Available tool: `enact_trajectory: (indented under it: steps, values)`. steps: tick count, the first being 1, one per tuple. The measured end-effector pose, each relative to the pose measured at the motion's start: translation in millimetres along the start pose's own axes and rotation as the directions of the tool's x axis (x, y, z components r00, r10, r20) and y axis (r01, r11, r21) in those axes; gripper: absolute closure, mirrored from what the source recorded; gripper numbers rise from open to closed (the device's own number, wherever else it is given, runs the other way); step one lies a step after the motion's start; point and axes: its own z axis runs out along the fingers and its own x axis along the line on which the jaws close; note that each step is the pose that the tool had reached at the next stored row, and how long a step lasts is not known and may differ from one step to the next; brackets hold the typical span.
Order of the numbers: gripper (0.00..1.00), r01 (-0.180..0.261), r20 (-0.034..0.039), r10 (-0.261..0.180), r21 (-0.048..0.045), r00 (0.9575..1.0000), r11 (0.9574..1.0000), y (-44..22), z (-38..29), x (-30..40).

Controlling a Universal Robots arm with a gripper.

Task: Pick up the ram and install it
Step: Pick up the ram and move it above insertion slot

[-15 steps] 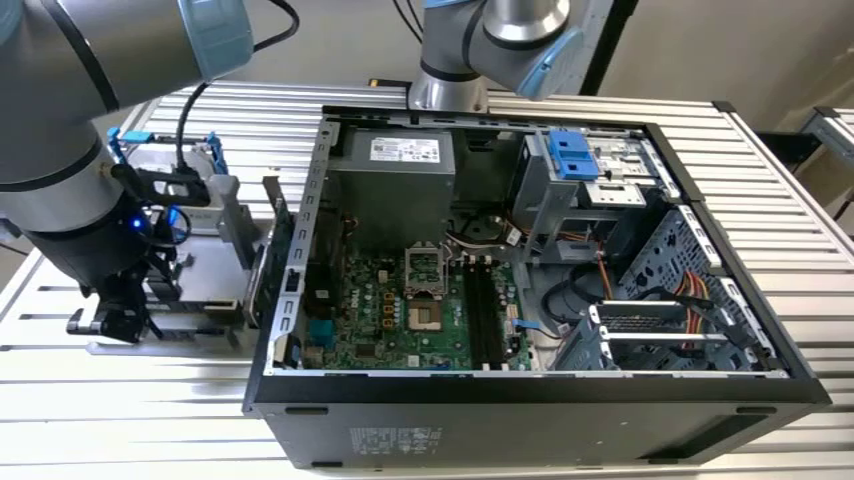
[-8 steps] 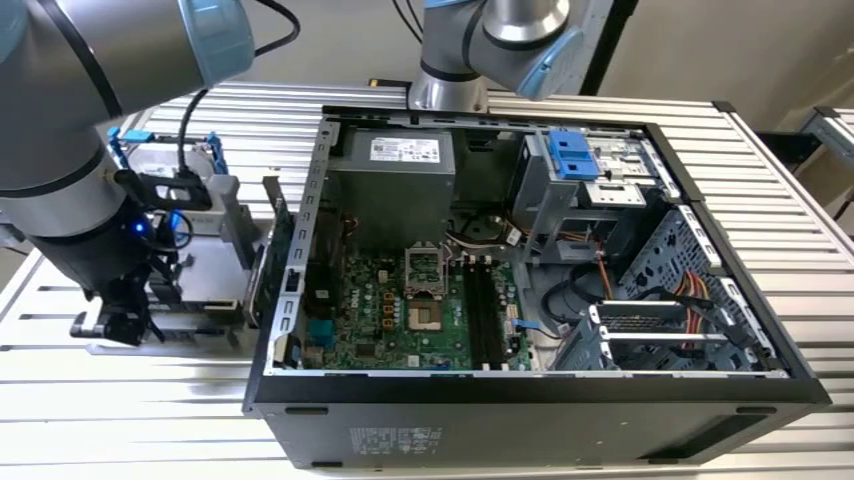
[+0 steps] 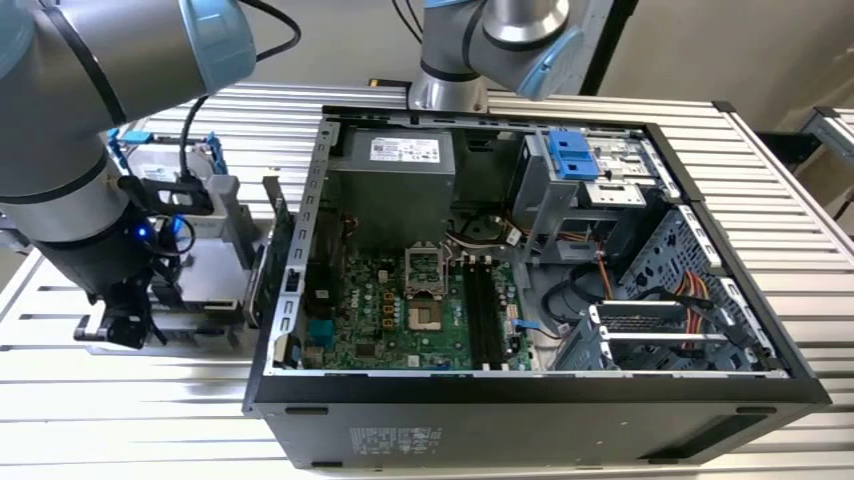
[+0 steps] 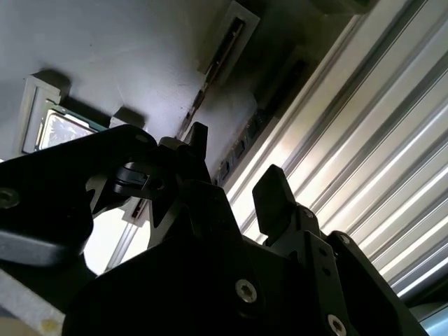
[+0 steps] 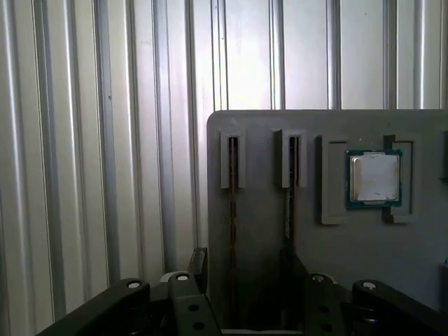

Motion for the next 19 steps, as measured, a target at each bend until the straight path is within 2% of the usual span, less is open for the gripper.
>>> enact_trajectory:
  steps: [19]
  values:
    - [0.0, 0.0, 0.0, 0.0, 0.0, 1.0, 1.0, -0.3, 11.7, 4.6]
